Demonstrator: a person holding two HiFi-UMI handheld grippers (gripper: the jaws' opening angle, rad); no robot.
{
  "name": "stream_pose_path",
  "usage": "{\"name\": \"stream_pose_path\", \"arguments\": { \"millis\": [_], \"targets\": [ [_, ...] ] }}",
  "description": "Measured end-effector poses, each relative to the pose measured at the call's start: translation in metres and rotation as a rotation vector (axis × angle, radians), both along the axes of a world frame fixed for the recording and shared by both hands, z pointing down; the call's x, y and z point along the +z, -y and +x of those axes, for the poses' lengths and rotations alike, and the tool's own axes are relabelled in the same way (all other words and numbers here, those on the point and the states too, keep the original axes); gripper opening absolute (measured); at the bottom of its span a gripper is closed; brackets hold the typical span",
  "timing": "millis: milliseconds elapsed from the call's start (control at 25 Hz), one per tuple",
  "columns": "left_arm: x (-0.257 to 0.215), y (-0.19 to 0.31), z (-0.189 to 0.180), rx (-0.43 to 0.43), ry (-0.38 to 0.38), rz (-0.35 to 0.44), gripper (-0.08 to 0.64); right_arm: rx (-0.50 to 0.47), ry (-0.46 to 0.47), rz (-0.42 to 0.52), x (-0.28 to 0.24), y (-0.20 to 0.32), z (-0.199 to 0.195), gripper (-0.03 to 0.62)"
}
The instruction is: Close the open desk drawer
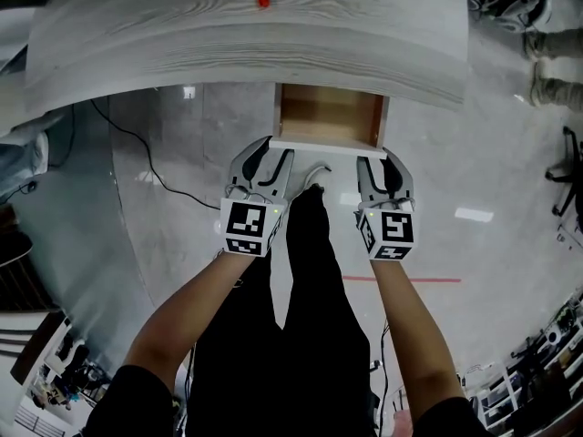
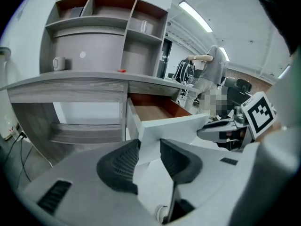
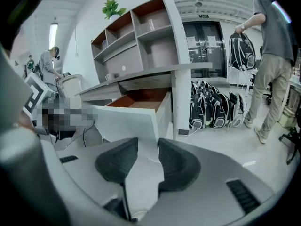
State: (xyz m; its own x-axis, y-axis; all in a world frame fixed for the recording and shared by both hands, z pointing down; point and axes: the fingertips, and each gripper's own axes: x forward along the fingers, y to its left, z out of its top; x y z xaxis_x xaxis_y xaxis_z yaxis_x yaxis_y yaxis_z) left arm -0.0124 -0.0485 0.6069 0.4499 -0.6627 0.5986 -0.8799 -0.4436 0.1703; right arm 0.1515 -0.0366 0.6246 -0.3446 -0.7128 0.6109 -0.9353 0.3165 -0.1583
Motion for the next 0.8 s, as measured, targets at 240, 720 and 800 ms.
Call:
{"name": "stream_pose_path", "arguments": {
  "millis": [240, 720, 800],
  "targets": [
    [-0.002, 0.003, 0.000, -0.027, -0.003, -0.003, 0.146, 0.002, 0.004, -0.008, -0.002, 0.004, 0.000, 0.153],
    [-0.003, 0.024, 0.004, -0.076, -0.016, 0.003, 0.146, 0.032, 0.022, 0.010, -0.001, 0.023, 0.003, 0.153],
    [-0.002, 0.030, 0.003, -0.078, -0.010, 0.008, 0.146, 0.033, 0.031, 0.006, -0.001, 0.029, 0.002, 0.153]
  ]
}}
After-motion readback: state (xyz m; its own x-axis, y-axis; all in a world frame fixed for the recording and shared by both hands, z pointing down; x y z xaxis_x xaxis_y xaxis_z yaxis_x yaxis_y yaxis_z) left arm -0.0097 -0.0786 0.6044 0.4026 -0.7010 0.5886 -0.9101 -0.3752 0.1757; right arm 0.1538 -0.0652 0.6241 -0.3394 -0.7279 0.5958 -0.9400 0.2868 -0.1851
